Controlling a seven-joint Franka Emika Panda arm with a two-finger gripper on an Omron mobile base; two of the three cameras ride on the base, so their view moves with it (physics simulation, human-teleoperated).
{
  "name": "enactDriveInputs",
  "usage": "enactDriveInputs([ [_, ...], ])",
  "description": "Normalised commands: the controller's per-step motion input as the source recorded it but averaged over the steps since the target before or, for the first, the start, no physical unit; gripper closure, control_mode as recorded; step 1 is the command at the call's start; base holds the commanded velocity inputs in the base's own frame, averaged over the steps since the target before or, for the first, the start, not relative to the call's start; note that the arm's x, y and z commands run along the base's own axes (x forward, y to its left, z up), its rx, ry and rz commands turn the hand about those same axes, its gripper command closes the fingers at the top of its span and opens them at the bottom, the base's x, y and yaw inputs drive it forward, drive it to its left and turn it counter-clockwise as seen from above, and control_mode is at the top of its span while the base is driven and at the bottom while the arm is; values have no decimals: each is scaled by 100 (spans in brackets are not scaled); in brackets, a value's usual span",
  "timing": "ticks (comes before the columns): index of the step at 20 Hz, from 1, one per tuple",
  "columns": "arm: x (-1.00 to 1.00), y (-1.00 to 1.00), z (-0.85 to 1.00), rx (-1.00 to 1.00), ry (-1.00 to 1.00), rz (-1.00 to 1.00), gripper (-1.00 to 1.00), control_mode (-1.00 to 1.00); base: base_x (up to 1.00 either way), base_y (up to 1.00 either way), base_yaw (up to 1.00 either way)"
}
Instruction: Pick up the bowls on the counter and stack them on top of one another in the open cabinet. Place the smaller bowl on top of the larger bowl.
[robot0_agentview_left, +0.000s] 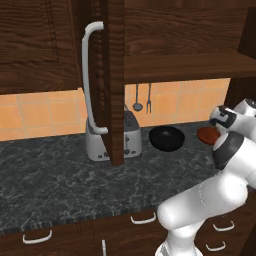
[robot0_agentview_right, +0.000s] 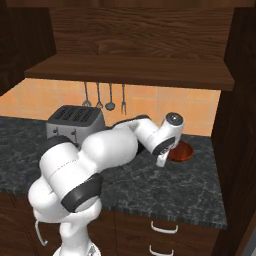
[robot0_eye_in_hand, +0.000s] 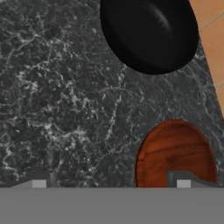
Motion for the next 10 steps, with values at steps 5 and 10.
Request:
enactDriveInputs([
  [5,9,-2,-43,0,0,12,-100,-100,0,0,0],
  [10,33,-18,-26,-2,0,5,-100,-100,0,0,0],
])
